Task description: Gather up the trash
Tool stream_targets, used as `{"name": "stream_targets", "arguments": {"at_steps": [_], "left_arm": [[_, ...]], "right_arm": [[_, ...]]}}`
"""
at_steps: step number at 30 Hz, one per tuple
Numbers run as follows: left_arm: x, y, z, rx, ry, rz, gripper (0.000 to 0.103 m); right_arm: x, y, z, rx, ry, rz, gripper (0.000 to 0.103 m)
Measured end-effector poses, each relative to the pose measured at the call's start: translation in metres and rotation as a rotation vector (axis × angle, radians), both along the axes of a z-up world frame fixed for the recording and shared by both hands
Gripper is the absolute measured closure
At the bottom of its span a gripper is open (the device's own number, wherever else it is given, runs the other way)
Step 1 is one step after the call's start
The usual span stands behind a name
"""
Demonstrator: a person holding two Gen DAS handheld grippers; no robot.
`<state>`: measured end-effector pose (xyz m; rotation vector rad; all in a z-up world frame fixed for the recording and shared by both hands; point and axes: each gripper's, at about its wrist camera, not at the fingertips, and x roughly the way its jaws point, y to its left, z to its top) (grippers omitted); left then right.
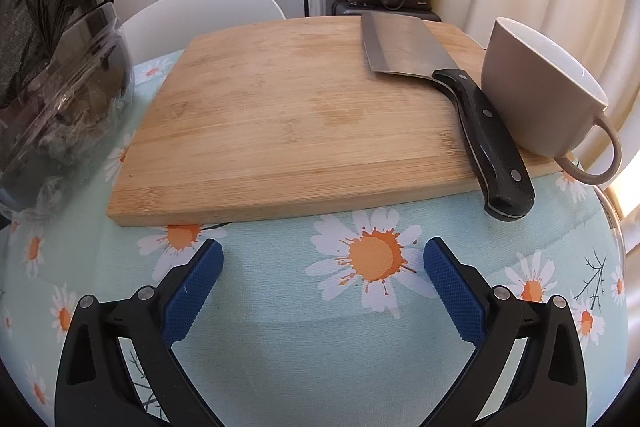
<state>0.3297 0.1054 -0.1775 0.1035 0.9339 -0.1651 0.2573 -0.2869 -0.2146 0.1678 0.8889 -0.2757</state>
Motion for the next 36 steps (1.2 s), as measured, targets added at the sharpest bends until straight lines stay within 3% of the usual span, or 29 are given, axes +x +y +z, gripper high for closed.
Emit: {"name": "stream_targets", "arguments": {"at_steps": [9,12,16,18,24,28,36], "left_arm": [[-0.001,0.0,0.002,0.009,0.021,-0.004,0.005],[-0.011,-0.003,0.01,0.023,0.034,-0.013,0.006],[-0.045,-0.029,0.048,0.081,-0.033,-0.144,0.006],[-0.059,-0.044,0.071,0.073,-0.041,-0.187,0.006],[-0.095,-0.07,0.14,-0.038,-0.141,-0.119,0.006],[-0.115,-0.084,0.167,-0.081,-0.182,-0.123,0.006],[-0.141,-0.105,0.199,-0.037,-0.258,-0.091,0.006]], "right_arm": [[0.0,0.002,0.003,0.013,0.014,0.011,0.008],[-0.013,0.018,0.028,0.034,-0.027,0.063,0.008],[-0.027,0.047,0.076,0.048,-0.073,0.164,0.008],[-0.029,0.062,0.095,0.028,-0.078,0.217,0.008],[-0.028,0.095,0.138,0.014,-0.143,0.354,0.008],[-0.031,0.113,0.157,0.034,-0.193,0.422,0.008],[-0.038,0.126,0.17,0.047,-0.221,0.488,0.008]]}}
